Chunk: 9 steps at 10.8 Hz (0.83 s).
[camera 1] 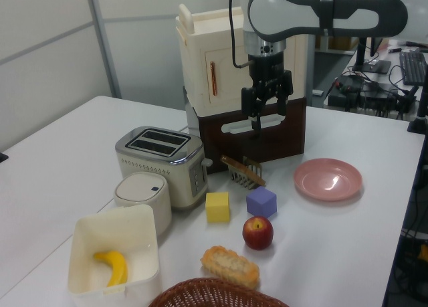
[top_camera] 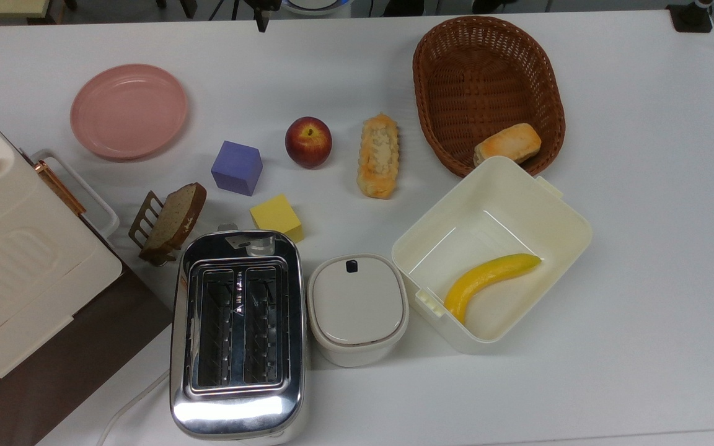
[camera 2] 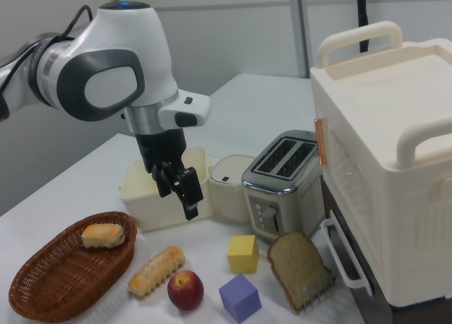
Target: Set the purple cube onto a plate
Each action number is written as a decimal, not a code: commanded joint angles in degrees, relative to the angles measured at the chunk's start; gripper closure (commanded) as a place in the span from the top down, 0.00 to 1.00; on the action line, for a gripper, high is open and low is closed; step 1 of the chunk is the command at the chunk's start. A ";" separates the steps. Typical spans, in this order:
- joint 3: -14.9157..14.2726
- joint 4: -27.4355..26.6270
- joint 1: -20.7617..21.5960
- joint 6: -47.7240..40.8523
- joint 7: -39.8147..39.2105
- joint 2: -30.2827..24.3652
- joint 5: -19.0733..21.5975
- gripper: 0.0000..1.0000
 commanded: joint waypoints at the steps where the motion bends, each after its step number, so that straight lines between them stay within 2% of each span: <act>1: -0.55 0.40 0.54 -1.70 0.10 0.02 1.14 1.00; 3: -0.20 -0.47 0.98 -1.53 0.10 -0.50 0.70 1.00; 4: -0.02 -4.04 1.16 1.26 0.19 -1.98 0.52 1.00; 5: 0.33 -10.43 1.42 8.08 2.71 -5.04 0.87 1.00; 6: 1.81 -16.41 0.72 16.15 9.26 -7.69 1.22 1.00; 7: 4.17 -20.21 0.20 20.49 13.33 -8.41 0.62 1.00; 9: 4.72 -24.10 -1.82 24.64 13.46 -9.72 0.44 1.00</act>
